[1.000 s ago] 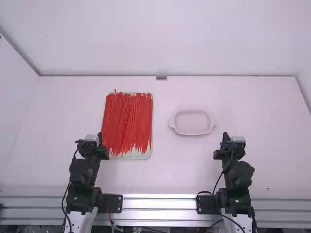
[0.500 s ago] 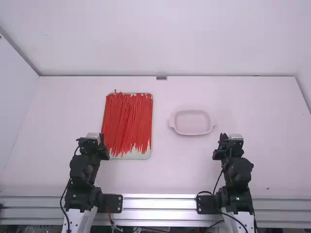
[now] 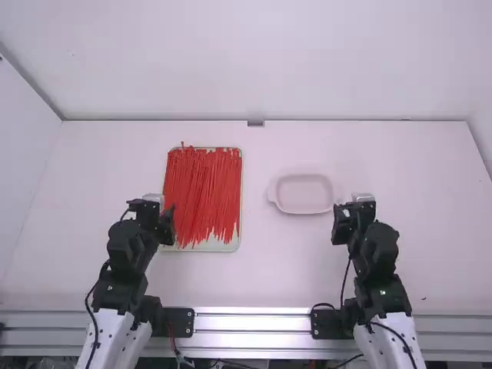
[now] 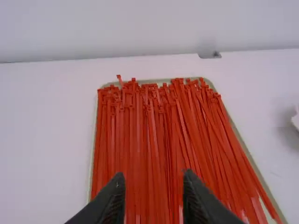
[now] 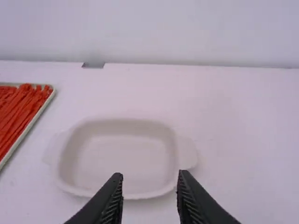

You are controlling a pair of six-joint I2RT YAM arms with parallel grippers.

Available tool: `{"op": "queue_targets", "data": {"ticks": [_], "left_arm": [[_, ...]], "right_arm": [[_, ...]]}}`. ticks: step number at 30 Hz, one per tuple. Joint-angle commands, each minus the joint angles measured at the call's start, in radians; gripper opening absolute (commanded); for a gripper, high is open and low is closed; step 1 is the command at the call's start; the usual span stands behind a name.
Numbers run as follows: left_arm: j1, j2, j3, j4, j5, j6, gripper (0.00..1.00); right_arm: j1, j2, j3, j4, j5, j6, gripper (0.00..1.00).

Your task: Fasten the cable tie

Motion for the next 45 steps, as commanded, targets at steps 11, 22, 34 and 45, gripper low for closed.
{"op": "queue_targets", "data": {"ticks": [11, 22, 34, 45], "left_arm": [[-0.025, 0.351, 0.263, -0.095, 0.108, 0.050, 0.58], [-0.042, 0.629, 0.472, -0.213, 0.118, 0.036, 0.78], [-0.048, 0.853, 0.657, -0.272, 0.160, 0.047, 0.94], [-0.051, 0.933, 0.714, -0.228, 0.156, 0.050, 0.99]], "right_arm": [[0.090, 0.363, 0.269, -0.066, -0.056, -0.014, 0.59], [0.155, 0.609, 0.455, -0.197, -0.092, -0.013, 0.78], [0.206, 0.753, 0.603, -0.347, -0.106, -0.015, 0.93], [0.180, 0.834, 0.650, -0.326, -0.159, -0.014, 0.98]]}}
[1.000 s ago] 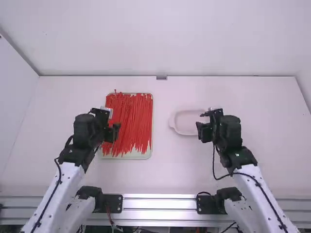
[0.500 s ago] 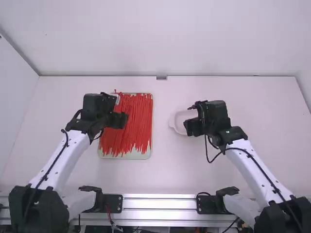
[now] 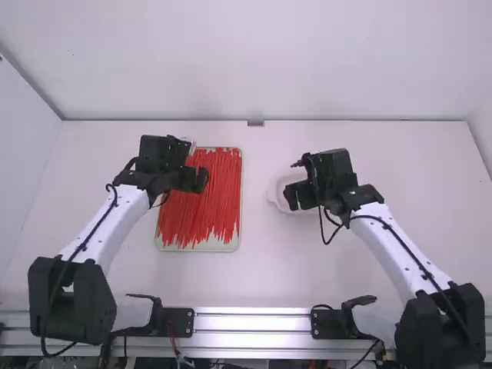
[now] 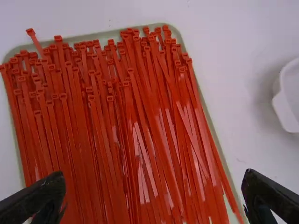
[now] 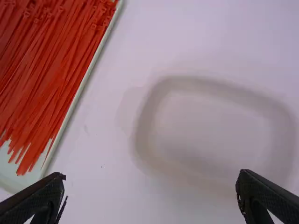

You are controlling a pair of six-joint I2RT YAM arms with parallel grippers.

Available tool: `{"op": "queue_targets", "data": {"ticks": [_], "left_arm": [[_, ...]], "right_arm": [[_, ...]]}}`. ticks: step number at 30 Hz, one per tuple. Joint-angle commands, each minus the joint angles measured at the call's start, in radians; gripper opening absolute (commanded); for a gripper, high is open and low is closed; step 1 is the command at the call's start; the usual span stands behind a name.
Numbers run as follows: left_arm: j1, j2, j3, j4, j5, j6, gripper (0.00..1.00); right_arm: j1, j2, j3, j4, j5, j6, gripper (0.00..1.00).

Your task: Fasten the cable tie

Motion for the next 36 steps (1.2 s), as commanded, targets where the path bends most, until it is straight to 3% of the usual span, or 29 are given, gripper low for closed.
{"op": "queue_targets", "data": {"ticks": [1, 10, 21, 36], "left_arm": [[-0.010, 0.010, 0.032, 0.011, -0.014, -0.002, 0.99], [-0.012, 0.010, 0.032, 0.100, -0.109, -0.050, 0.99], [-0.012, 0.111, 0.045, 0.242, -0.110, -0.073, 0.99], [-0.016, 0.475, 0.379, 0.090, -0.106, -0.073, 0.99]], "right_arm": [[-0.008, 0.019, 0.035, 0.018, -0.014, 0.002, 0.98], [-0.004, 0.023, 0.035, 0.087, -0.070, 0.005, 0.98], [0.068, 0.023, 0.035, 0.092, -0.064, -0.006, 0.98], [0.070, 0.023, 0.035, 0.084, -0.064, -0.002, 0.98]]}}
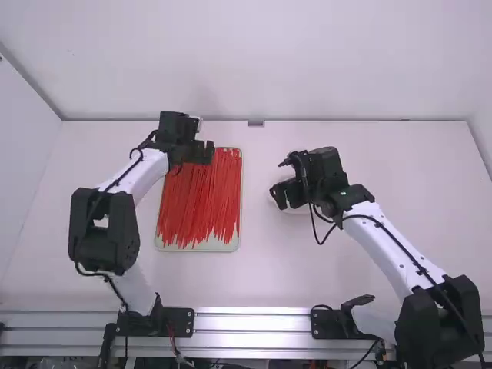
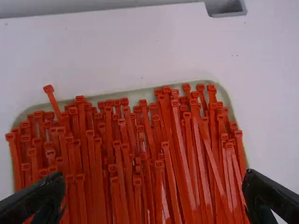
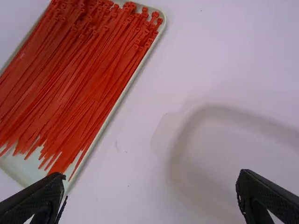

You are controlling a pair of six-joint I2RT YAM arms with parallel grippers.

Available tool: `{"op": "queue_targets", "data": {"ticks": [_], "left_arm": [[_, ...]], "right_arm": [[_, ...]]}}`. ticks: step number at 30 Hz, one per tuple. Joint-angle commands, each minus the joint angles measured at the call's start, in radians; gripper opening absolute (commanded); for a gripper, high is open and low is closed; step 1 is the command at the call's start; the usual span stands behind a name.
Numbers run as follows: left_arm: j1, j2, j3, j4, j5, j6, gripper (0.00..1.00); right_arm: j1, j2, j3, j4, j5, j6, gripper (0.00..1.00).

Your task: Fasten the cable tie

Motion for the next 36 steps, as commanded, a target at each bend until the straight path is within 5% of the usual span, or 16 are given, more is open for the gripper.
{"op": "queue_targets", "data": {"ticks": [1, 13, 18, 28, 36], "left_arm": [[-0.010, 0.055, 0.075, -0.030, -0.004, -0.007, 0.99], [-0.076, 0.180, 0.148, -0.020, -0.047, -0.008, 0.99], [-0.074, 0.205, 0.148, 0.009, -0.082, -0.033, 0.89], [-0.078, 0.280, 0.149, 0.056, -0.087, -0.054, 0.85], [-0.073, 0.293, 0.148, 0.037, -0.094, -0.060, 0.59]], "right_arm": [[-0.002, 0.006, 0.032, -0.004, -0.007, 0.002, 0.98], [-0.003, 0.006, 0.032, -0.021, -0.006, 0.002, 0.98], [-0.002, 0.006, 0.032, -0.037, -0.006, 0.002, 0.98], [-0.001, 0.006, 0.032, -0.050, -0.006, -0.001, 0.98], [-0.001, 0.006, 0.032, -0.050, -0.006, 0.001, 0.98]]}}
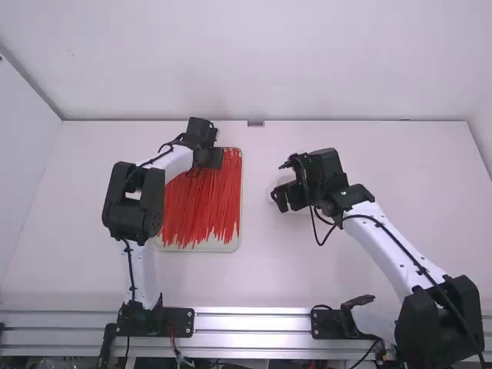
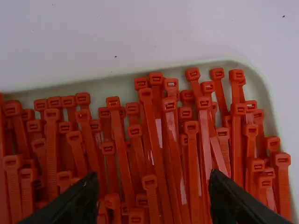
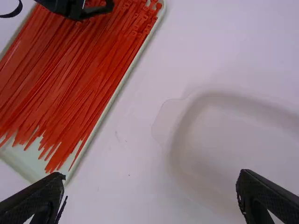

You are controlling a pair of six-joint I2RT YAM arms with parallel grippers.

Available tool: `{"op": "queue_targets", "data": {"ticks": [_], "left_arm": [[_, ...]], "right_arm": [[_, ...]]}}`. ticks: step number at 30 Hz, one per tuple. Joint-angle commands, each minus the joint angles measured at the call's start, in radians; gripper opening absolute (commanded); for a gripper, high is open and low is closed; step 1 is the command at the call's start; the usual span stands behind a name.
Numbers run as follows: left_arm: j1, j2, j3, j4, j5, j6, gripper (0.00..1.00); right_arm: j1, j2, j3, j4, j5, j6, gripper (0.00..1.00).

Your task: Fasten the cable tie

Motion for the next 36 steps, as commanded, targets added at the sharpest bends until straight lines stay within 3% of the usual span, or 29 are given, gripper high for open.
{"op": "queue_targets", "data": {"ticks": [1, 3, 5, 10, 36], "left_arm": [[0.007, 0.010, 0.020, -0.003, -0.014, -0.006, 0.57], [0.008, 0.010, 0.020, -0.003, -0.013, -0.006, 0.45], [0.005, 0.010, 0.020, -0.003, -0.014, -0.006, 0.38], [0.003, 0.013, 0.020, -0.005, -0.014, -0.006, 0.31], [0.002, 0.037, 0.020, -0.003, -0.024, -0.032, 0.24]], "right_arm": [[0.000, 0.006, 0.032, -0.005, -0.005, 0.001, 0.98], [0.000, 0.006, 0.032, -0.005, -0.005, 0.001, 0.98], [0.000, 0.006, 0.032, -0.005, -0.005, 0.002, 0.98], [0.000, 0.006, 0.032, -0.005, -0.005, 0.001, 0.98], [0.000, 0.006, 0.032, -0.012, -0.005, -0.002, 0.98]]}}
